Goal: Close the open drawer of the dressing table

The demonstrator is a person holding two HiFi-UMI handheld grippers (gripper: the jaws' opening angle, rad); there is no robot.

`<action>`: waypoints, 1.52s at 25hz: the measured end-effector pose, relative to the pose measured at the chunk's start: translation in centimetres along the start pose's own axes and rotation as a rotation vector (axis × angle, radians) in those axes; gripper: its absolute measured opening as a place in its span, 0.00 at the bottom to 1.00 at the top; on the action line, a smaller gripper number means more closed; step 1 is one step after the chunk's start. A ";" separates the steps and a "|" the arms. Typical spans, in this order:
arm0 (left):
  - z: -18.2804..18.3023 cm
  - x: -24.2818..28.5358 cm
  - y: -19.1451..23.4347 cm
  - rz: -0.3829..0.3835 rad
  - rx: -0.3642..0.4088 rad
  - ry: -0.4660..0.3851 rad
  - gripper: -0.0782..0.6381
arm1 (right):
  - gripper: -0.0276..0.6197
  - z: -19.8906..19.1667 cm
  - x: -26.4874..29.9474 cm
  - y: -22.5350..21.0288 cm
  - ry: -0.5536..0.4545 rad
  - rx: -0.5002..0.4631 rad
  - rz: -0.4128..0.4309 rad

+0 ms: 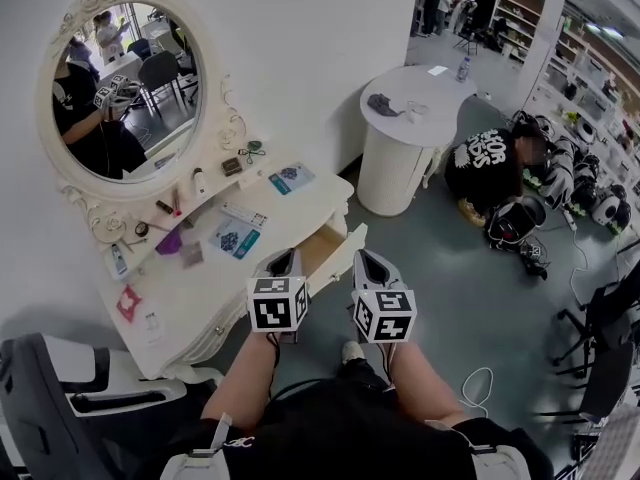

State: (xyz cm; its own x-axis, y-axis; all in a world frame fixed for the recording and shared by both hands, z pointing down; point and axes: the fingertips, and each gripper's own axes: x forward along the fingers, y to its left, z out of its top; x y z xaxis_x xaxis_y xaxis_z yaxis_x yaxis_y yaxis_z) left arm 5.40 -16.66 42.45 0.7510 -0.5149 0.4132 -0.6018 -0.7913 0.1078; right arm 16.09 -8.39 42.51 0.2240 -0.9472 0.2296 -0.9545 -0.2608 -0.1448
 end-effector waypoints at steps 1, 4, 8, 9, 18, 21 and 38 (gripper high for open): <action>-0.1 0.8 -0.1 0.000 -0.004 0.009 0.12 | 0.06 -0.2 0.6 -0.7 0.011 0.002 -0.001; -1.1 2.6 -0.3 0.007 -0.006 0.048 0.12 | 0.06 -1.1 2.3 -2.4 0.043 -0.002 0.008; -3.8 4.8 -0.5 0.032 -0.021 0.128 0.12 | 0.06 -2.4 3.6 -4.2 0.074 -0.022 0.033; -4.2 5.4 -0.5 0.038 -0.027 0.144 0.12 | 0.06 -2.8 4.0 -4.6 0.082 -0.036 0.039; -7.9 9.1 -0.7 0.118 -0.090 0.264 0.12 | 0.06 -8.7 9.0 -7.5 0.243 -0.061 0.141; -9.0 10.2 -0.5 0.161 -0.134 0.298 0.12 | 0.06 -11.7 10.2 -7.6 0.318 -0.111 0.207; -12.7 8.6 3.5 0.354 -0.282 0.289 0.12 | 0.17 -29.7 13.2 -4.9 0.817 -0.280 0.390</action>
State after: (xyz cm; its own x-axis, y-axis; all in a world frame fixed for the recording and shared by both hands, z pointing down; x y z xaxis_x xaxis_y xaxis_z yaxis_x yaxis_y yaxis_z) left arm 6.28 -19.61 57.87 0.4076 -0.5912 0.6960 -0.8843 -0.4456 0.1393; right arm 17.93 -14.06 74.82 -0.2270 -0.5064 0.8319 -0.9692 0.2015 -0.1418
